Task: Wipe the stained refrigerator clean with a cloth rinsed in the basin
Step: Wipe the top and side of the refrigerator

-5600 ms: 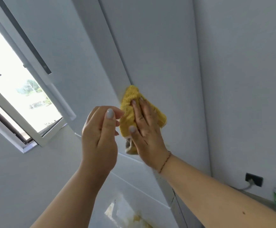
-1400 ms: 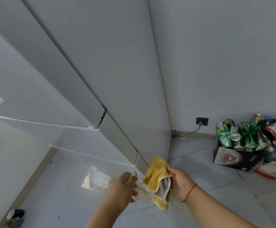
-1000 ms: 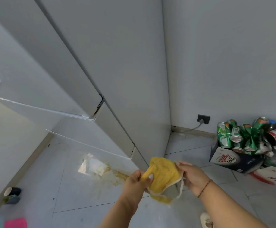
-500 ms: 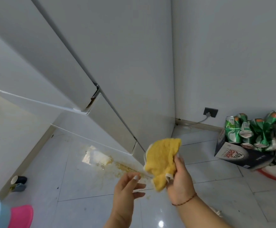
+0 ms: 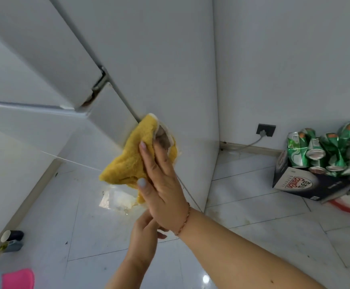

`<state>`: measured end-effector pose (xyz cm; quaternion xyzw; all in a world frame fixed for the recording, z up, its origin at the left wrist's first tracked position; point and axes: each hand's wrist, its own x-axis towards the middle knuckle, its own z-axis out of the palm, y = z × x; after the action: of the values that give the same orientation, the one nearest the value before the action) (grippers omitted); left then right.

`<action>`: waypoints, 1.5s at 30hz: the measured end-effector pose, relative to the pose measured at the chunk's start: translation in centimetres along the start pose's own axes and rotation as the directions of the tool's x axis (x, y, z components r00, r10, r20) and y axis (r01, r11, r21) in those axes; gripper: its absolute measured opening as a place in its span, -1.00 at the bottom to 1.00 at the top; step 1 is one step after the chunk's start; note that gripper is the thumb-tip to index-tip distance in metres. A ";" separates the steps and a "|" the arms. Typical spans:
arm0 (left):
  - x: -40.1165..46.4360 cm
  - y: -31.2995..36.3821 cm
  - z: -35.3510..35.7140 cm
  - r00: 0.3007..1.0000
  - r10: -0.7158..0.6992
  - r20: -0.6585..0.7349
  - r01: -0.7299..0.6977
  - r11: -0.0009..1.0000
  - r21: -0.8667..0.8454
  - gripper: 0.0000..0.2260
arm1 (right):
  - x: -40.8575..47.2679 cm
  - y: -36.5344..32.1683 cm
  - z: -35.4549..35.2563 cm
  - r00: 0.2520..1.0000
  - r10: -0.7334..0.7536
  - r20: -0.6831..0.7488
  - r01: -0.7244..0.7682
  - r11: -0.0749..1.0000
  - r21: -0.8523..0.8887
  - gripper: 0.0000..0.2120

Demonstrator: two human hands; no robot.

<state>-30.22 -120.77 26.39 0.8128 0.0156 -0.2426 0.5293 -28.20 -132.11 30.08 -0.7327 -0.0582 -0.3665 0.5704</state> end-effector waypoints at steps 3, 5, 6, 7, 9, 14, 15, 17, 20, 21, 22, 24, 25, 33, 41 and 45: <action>2.1 -2.2 -0.1 0.992 0.072 -0.108 -0.081 0.994 -0.074 -0.73 | -2.5 4.0 -0.7 0.995 0.047 0.088 -0.050 0.998 0.035 -0.47; 3.0 -3.1 0.0 0.980 0.112 -0.166 -0.136 0.981 -0.139 -0.74 | -4.6 6.7 -1.1 0.987 0.073 0.143 -0.079 0.996 0.037 -0.47; 3.4 -3.5 0.2 0.970 0.141 -0.200 -0.175 0.970 -0.167 -0.77 | -5.6 8.1 -1.1 0.985 0.067 0.161 -0.072 0.997 0.024 -0.47; 4.1 -4.0 0.3 0.960 0.163 -0.228 -0.209 0.959 -0.194 -0.82 | -6.7 9.6 -1.1 0.982 0.059 0.180 -0.062 0.998 0.008 -0.48; 5.0 -4.9 0.7 0.939 0.209 -0.272 -0.271 0.937 -0.219 -0.82 | -8.6 12.5 -1.1 0.981 0.044 0.191 -0.040 0.999 -0.025 -0.49; 7.0 -7.4 1.9 0.877 0.362 -0.317 -0.434 0.880 -0.195 -0.80 | -14.3 19.9 0.4 0.983 0.023 0.182 -0.010 0.997 -0.072 -0.48; 7.6 -8.1 2.2 0.859 0.381 -0.343 -0.461 0.866 -0.194 -0.79 | -15.9 21.7 0.6 0.983 0.029 0.179 -0.013 0.996 -0.089 -0.48; 9.0 -9.8 2.9 0.824 0.403 -0.398 -0.501 0.846 -0.182 -0.78 | -18.8 25.4 1.1 0.986 0.012 0.169 0.012 0.990 -0.139 -0.47; 10.7 -11.8 3.6 0.784 0.437 -0.441 -0.543 0.826 -0.147 -0.77 | -21.3 29.1 1.7 0.988 -0.072 0.139 0.104 0.964 -0.244 -0.45; 11.2 -12.5 3.8 0.764 0.457 -0.456 -0.564 0.816 -0.128 -0.77 | -21.5 29.8 2.0 0.986 -0.115 0.121 0.144 0.950 -0.278 -0.44; 11.7 -12.8 3.9 0.751 0.466 -0.467 -0.574 0.811 -0.113 -0.77 | -21.1 29.9 2.1 0.984 -0.148 0.103 0.173 0.936 -0.307 -0.43; 12.3 -13.6 4.0 0.704 0.499 -0.505 -0.615 0.784 -0.083 -0.77 | -18.9 28.6 2.4 0.960 -0.272 0.060 0.277 0.908 -0.313 -0.40; 12.5 -13.8 3.9 0.676 0.517 -0.526 -0.640 0.766 -0.070 -0.77 | -16.8 27.2 2.5 0.935 -0.352 0.040 0.347 0.888 -0.303 -0.40; 14.5 -16.4 3.5 0.613 0.517 -0.598 -0.703 0.702 -0.114 -0.74 | -10.0 22.2 3.7 0.828 -0.550 -0.106 0.508 0.817 -0.273 -0.47; 15.6 -21.0 5.1 0.836 0.523 -0.165 -0.517 0.852 0.082 -0.76 | -22.0 33.9 5.2 0.948 -0.301 -0.102 0.260 0.919 -0.297 -0.41; 16.2 -23.0 6.3 0.858 0.507 -0.080 -0.470 0.839 0.275 -0.69 | -27.6 37.9 6.3 0.988 -0.018 -0.152 -0.018 0.972 -0.233 -0.42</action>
<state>-24.76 -119.93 -1.90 0.8647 -0.1831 -0.0378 0.4662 -26.16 -130.37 -17.14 -0.7645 0.0295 -0.4259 0.4829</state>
